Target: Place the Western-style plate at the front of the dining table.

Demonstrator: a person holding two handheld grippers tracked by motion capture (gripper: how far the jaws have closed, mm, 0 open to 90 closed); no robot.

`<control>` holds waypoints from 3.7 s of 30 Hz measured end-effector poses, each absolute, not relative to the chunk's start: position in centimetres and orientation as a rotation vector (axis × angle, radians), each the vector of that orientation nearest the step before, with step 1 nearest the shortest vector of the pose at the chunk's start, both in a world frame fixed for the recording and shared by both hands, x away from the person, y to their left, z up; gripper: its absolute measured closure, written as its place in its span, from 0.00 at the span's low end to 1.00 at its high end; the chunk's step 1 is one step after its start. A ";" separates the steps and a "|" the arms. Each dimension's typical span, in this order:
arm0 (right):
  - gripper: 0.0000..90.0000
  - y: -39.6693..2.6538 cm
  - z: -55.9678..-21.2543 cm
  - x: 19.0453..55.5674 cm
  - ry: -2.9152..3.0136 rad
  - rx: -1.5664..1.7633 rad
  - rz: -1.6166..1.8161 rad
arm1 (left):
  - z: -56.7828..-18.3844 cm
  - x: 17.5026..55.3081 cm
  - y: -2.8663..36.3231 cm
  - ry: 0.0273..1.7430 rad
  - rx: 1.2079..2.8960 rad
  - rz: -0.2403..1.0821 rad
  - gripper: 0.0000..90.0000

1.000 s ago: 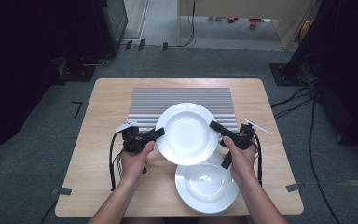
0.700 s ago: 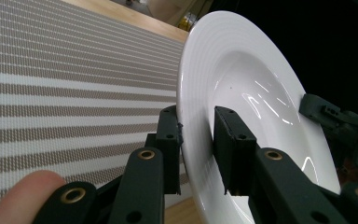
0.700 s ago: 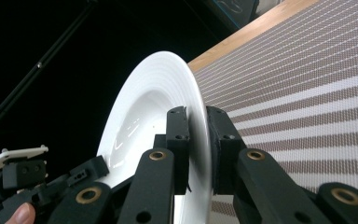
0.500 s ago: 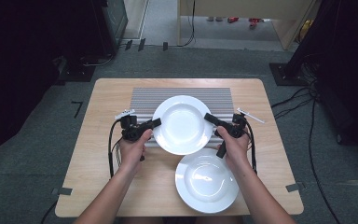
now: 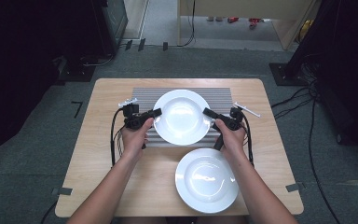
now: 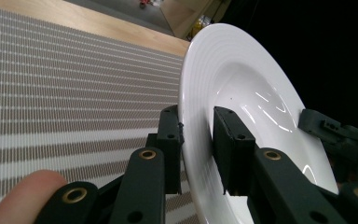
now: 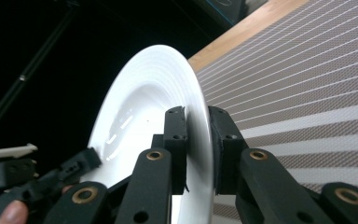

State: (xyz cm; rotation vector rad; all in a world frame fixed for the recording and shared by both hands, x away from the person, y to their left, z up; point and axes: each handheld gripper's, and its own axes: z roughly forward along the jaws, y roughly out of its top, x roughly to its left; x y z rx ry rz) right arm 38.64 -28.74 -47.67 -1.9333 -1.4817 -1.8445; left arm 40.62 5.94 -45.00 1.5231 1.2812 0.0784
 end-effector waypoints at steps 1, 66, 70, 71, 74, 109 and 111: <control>0.88 -28.8 -47.8 39.0 -1.483 -1.939 -1.842 | -45.1 41.0 5.9 1.285 1.521 0.077 0.82; 0.84 -27.3 -53.8 45.6 -1.588 -2.130 -1.616 | -52.4 47.1 3.7 1.425 1.593 0.012 0.74; 0.74 -27.5 -53.7 45.6 -1.556 -2.123 -1.623 | -52.4 47.1 3.9 1.427 1.589 0.015 0.71; 0.71 -27.6 -53.5 45.6 -1.535 -2.115 -1.632 | -52.4 47.1 4.0 1.428 1.582 0.009 0.69; 0.65 -27.9 -53.1 45.5 -1.526 -2.108 -1.650 | -52.3 47.0 4.3 1.422 1.574 0.002 0.61; 0.35 -32.9 -47.1 36.5 -2.110 -2.003 -1.674 | -47.9 37.5 8.7 1.229 1.702 0.166 0.13; 0.34 -33.0 -46.9 36.0 -2.133 -1.992 -1.668 | -47.7 36.9 9.1 1.228 1.689 0.155 0.13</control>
